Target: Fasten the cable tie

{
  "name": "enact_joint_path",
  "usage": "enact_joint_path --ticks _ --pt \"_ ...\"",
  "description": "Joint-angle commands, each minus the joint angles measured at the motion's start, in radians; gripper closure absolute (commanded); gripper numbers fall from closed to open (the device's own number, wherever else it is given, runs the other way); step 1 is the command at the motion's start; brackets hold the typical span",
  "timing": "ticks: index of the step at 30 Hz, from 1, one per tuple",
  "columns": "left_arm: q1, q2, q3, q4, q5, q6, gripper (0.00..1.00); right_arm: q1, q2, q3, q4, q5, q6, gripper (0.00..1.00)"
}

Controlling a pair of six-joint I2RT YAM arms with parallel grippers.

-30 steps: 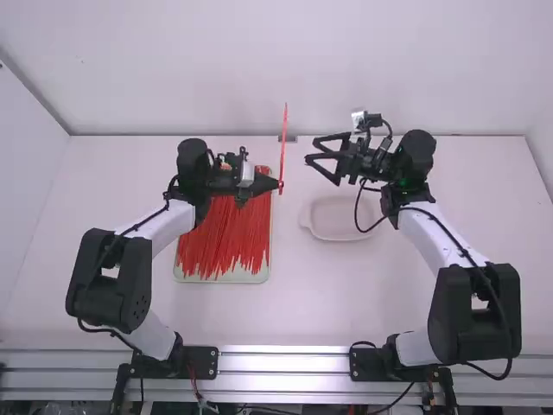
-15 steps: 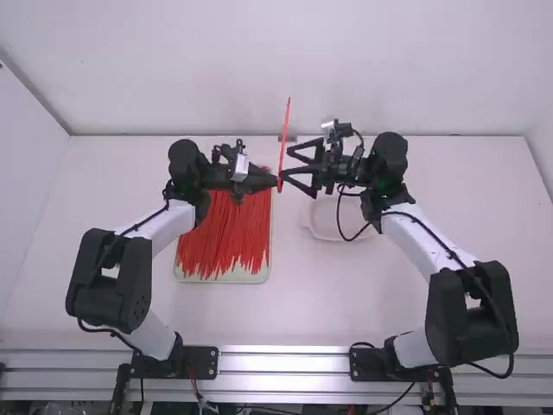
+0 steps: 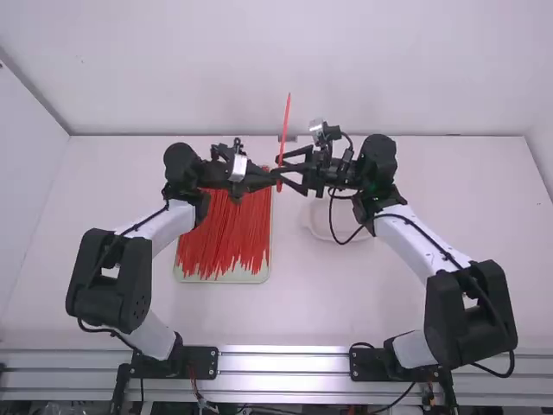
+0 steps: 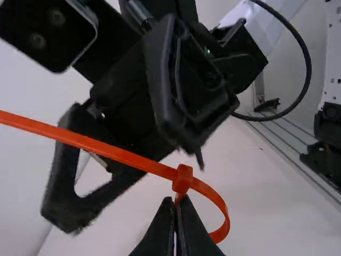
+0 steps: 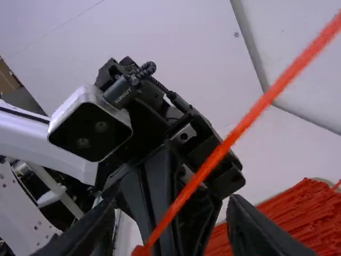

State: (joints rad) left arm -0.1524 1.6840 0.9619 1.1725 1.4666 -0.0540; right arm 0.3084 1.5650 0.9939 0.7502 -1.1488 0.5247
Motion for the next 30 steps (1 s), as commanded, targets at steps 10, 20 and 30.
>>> enact_joint_path --ticks 10,20,30 --pt "0.001 -0.002 0.013 -0.023 0.010 -0.019 0.98 0.001 -0.015 0.027 0.001 -0.003 0.002 1.00" --pt "0.001 -0.003 0.013 -0.031 0.007 -0.024 0.50 -0.001 -0.015 0.027 -0.003 -0.007 -0.015 1.00" --pt "0.019 -0.003 0.084 -0.204 0.010 -0.003 0.01 -0.098 -0.015 0.027 -0.037 -0.006 -0.058 1.00"
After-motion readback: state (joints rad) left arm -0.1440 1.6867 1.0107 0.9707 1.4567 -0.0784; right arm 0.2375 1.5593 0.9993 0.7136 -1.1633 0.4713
